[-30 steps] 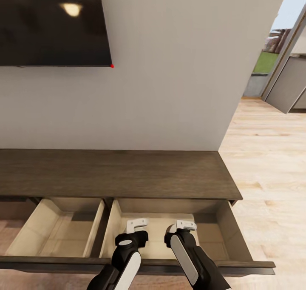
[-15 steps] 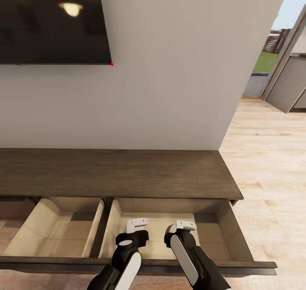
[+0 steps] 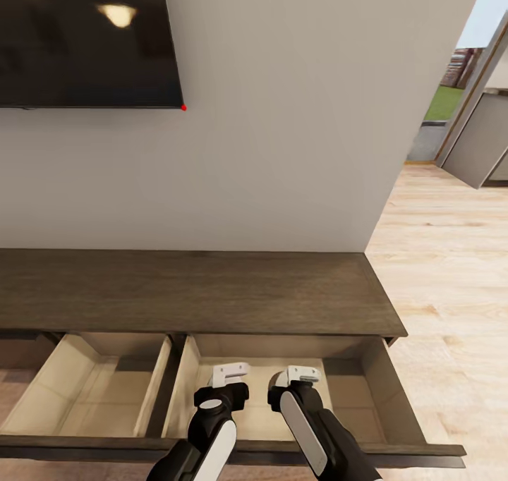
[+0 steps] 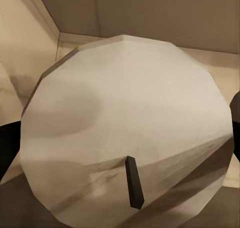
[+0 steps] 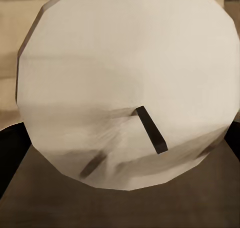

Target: Place each of the two pumpkins and all three candles from the living room inside a cabinet in the living room (use any cabinet), then make sure every cabinet is closed, and position the cauldron so it is next to a table in the living room.

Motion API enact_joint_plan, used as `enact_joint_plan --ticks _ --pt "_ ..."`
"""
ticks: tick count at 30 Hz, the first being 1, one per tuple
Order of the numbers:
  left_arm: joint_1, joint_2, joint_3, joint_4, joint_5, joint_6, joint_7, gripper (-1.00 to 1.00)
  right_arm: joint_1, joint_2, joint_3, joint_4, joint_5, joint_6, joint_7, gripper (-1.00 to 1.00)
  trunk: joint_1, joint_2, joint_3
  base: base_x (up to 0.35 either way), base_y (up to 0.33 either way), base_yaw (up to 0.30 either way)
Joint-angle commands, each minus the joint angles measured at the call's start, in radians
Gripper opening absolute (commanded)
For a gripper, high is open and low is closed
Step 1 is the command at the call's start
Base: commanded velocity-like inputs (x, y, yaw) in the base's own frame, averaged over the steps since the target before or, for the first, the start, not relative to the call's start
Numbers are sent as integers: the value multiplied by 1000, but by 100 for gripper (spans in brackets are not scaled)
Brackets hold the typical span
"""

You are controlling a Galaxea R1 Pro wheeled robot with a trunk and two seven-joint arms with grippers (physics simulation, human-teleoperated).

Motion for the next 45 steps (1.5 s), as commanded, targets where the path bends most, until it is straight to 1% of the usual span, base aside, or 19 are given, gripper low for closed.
enact_joint_plan --ticks 1,23,45 --pt "-1 0 -1 -1 8 2 9 -100 -1 0 1 -1 -9 1 -9 -100 4 -7 -4 2 0 0" --pt "-1 0 -1 -1 8 3 8 -100 -1 0 2 0 -9 1 -9 -100 88 -161 -73 0 0 0" --pt "-1 0 -1 2 8 3 7 -100 -1 0 2 1 -9 1 -9 -100 88 -161 -73 30 0 0"
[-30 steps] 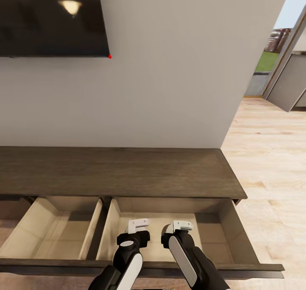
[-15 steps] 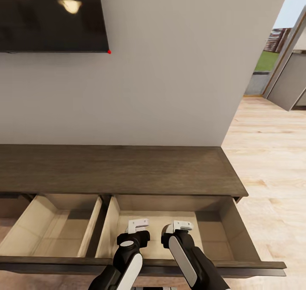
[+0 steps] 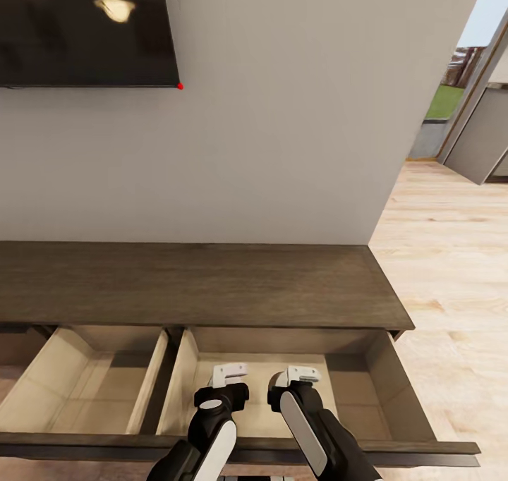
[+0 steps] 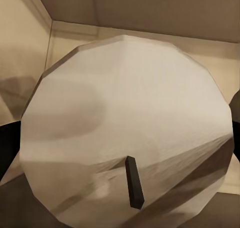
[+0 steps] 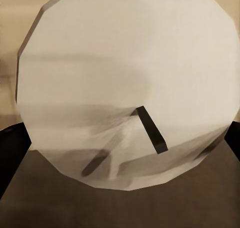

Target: Place each of the two pumpkins and all three candles from the living room inside a cabinet in the living room (use any cabinet), then make sure every cabinet is closed, and position the cauldron so it is next to a table in the living room.

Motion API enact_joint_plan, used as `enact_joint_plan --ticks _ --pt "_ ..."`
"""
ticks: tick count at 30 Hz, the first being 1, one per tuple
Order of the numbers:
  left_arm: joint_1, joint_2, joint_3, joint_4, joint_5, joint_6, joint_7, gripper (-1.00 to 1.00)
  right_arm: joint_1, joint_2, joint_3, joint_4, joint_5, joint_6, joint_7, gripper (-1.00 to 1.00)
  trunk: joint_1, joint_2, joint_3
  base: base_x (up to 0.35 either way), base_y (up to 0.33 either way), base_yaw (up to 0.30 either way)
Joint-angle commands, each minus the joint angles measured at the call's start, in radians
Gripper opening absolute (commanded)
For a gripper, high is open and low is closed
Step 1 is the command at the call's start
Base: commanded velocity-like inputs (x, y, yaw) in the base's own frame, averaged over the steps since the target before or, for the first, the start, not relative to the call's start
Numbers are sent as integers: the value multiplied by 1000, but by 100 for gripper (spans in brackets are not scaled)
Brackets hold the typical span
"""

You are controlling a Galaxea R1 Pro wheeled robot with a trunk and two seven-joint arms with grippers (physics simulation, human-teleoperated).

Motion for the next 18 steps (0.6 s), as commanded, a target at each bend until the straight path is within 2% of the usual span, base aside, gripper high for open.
enact_joint_plan --ticks 1,7,18 --pt "-1 0 -1 -1 8 2 9 -100 -1 0 1 -1 -9 1 -9 -100 0 0 -1 7 0 0" --pt "-1 0 -1 -2 7 1 10 -100 -1 0 1 -1 -9 1 -9 -100 0 0 -1 1 0 0" --pt "-1 0 -1 -3 8 1 10 -100 -1 0 1 2 -8 1 -9 -100 42 -77 -35 0 0 0"
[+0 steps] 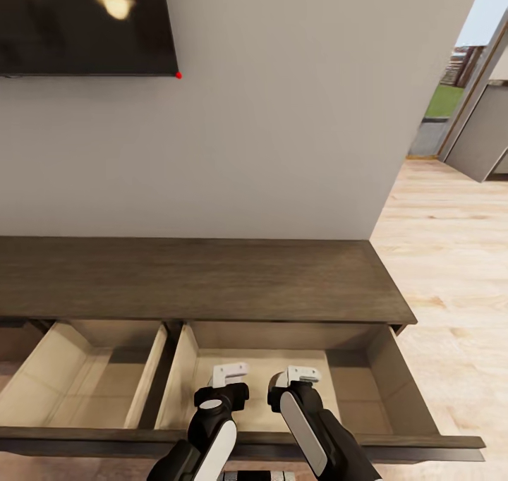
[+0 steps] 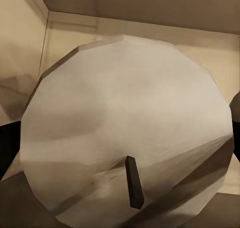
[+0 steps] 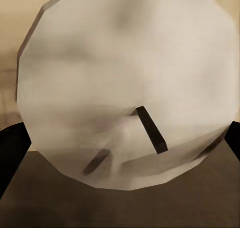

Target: Place each of the two pumpkins and all three candles from the living room inside a cabinet in the living room (use any cabinet), then make sure every cabinet is closed, and position the cauldron so it is next to a table in the living room.

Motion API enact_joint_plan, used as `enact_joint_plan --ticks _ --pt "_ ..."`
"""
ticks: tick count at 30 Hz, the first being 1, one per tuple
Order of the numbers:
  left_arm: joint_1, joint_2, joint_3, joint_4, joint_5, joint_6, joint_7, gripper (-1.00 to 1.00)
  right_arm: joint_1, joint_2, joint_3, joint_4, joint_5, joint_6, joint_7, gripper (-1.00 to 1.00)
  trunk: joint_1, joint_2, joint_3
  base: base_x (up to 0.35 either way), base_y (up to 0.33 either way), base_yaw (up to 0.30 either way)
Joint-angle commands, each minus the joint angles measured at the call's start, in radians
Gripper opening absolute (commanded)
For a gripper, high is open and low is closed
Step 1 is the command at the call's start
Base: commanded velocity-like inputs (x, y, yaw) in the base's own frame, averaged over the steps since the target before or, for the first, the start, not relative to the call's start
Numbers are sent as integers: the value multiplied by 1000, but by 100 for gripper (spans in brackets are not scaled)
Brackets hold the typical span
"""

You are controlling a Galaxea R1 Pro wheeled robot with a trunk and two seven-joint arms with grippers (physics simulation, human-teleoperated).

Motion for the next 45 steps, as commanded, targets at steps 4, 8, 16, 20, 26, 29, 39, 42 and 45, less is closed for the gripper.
enact_joint_plan --ticks 4,8,16,20,26,29,39,42,45 --pt "-1 0 -2 -1 7 2 9 -100 -1 0 1 0 -9 1 -9 -100 15 -29 -13 0 0 0" --pt "-1 0 -1 -1 7 2 10 -100 -1 0 1 0 -10 1 -9 -100 31 -57 -26 0 0 0" --pt "-1 0 -2 -1 7 3 12 -100 -1 0 0 0 -10 1 -9 -100 37 -66 -48 0 0 0" --pt "-1 0 -3 -1 7 3 11 -100 -1 0 0 0 -10 1 -9 -100 38 -67 -56 0 0 0" --pt "-1 0 -3 -1 7 3 11 -100 -1 0 0 0 -9 0 -9 -100 40 -68 -68 0 0 0" --pt "-1 0 -3 -1 7 3 11 -100 -1 0 0 0 -9 1 -9 -100 40 -68 -71 0 0 0" --pt "-1 0 -3 -3 7 2 11 -100 -1 0 0 0 -9 1 -9 100 40 -68 -71 0 0 0" --pt "-1 0 -3 -3 7 2 17 100 -1 0 0 0 -9 1 -9 100 40 -68 -71 0 0 0" --pt "-1 0 -3 -3 7 2 18 100 -1 0 0 0 -9 1 -9 100 40 -68 -71 0 0 0"
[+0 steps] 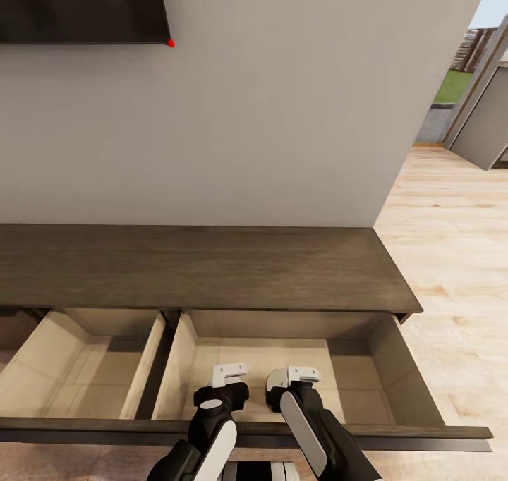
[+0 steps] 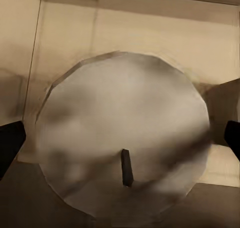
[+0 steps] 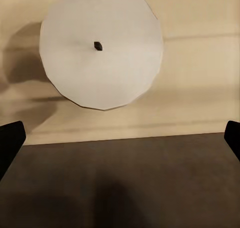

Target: Place each of the two pumpkins and all three candles from the living room inside a cabinet in the living room (use any cabinet), then make sure every cabinet is closed, and position the cauldron so it is next to a table in the living room.

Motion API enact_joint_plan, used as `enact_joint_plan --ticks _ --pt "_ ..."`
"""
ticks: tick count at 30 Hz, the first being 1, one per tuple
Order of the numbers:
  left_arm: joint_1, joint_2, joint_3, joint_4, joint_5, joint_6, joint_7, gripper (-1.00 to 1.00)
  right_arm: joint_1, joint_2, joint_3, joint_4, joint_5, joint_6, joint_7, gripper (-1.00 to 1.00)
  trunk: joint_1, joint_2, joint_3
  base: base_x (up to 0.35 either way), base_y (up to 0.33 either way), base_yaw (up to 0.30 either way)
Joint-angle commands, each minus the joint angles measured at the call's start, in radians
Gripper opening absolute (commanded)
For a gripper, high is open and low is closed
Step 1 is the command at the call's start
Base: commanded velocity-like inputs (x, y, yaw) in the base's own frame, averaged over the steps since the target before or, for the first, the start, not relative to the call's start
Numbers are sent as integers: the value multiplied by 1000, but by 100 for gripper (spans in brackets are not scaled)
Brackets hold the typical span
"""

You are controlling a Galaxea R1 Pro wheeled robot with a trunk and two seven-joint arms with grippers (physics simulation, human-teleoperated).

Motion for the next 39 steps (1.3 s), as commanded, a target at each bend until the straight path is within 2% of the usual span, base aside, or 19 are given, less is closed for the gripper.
enact_joint_plan --ticks 1,6,17,25,32,39 --pt "-1 0 -1 -1 8 2 7 100 -1 0 1 -1 -9 2 -10 100 0 0 -1 0 0 0" --pt "-1 0 -1 -2 7 2 4 100 -1 0 2 -1 -9 2 -10 100 0 0 -1 0 0 0" --pt "-1 0 3 -42 15 13 12 100 -1 0 2 -1 -9 2 -10 100 -6 4 42 0 0 0" --pt "-1 0 5 -52 19 17 10 100 -1 0 3 -1 -9 2 -10 100 -37 60 67 -9 0 0" --pt "-1 0 6 -52 42 23 7 100 -1 0 2 -1 -9 2 -10 100 -63 109 89 -214 0 0" --pt "-1 0 6 -53 43 24 7 100 -1 0 1 -4 -9 2 -10 100 -90 158 110 -14 0 0"
